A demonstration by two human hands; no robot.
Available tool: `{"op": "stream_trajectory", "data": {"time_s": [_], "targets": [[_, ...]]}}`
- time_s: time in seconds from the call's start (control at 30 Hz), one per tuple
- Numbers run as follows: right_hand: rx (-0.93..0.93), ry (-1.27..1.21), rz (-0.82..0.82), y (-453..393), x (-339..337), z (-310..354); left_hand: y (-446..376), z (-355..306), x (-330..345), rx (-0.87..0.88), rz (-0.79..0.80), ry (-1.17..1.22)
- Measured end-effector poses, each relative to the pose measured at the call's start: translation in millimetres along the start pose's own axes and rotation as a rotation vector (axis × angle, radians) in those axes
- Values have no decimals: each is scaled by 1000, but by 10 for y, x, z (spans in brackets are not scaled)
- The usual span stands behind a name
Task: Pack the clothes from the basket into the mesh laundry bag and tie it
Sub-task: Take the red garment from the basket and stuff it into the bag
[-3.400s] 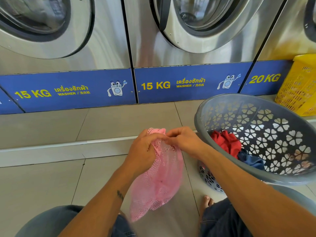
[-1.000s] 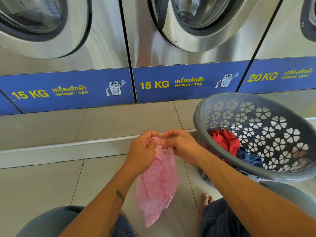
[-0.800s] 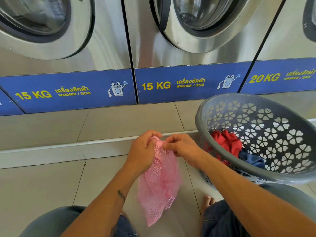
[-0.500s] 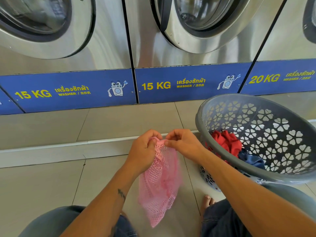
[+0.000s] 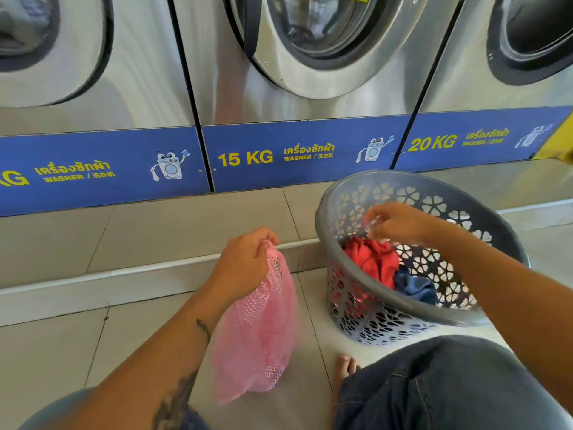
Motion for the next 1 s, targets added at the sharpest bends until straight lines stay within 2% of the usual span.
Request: {"op": "stream_trajectory", "data": {"time_s": [0.1,0.2,0.4,0.53,0.67,0.77,0.9,1.0], "targets": [[147,222,124,-226,61,-414,-253,-29,72,6,92,-62],[227,356,213,-403,180,-601,-477,-35,107,-1,66,-66],[234,713,206,-1030,458,-680,-660,15,189,-26,-1,-39],[293,716,231,-1531,866,-859,-677,180,189,-89,-48,-36],[345,791,368,-1713,1415,-1144,-636,401,203,-152,-49,-40],[266,870,272,-1706,1497,-1174,-615,521,134,-168,-83,-42],[124,795,203,-1719,1253,-1079,-642,563,44,-178,-120,-48],[91,758,148,-1643,1036,-1056,-652,536,-8,-175,-136,-51]]}}
Point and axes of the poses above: each hand's wrist, its own y-axis away from the middle knuckle, its own x-axis out of the palm, z = x × y, the point moved 5 cm from there along -y, towards the middle knuckle, and after that the axes turned 9 degrees about x, right-handed, at the moved point
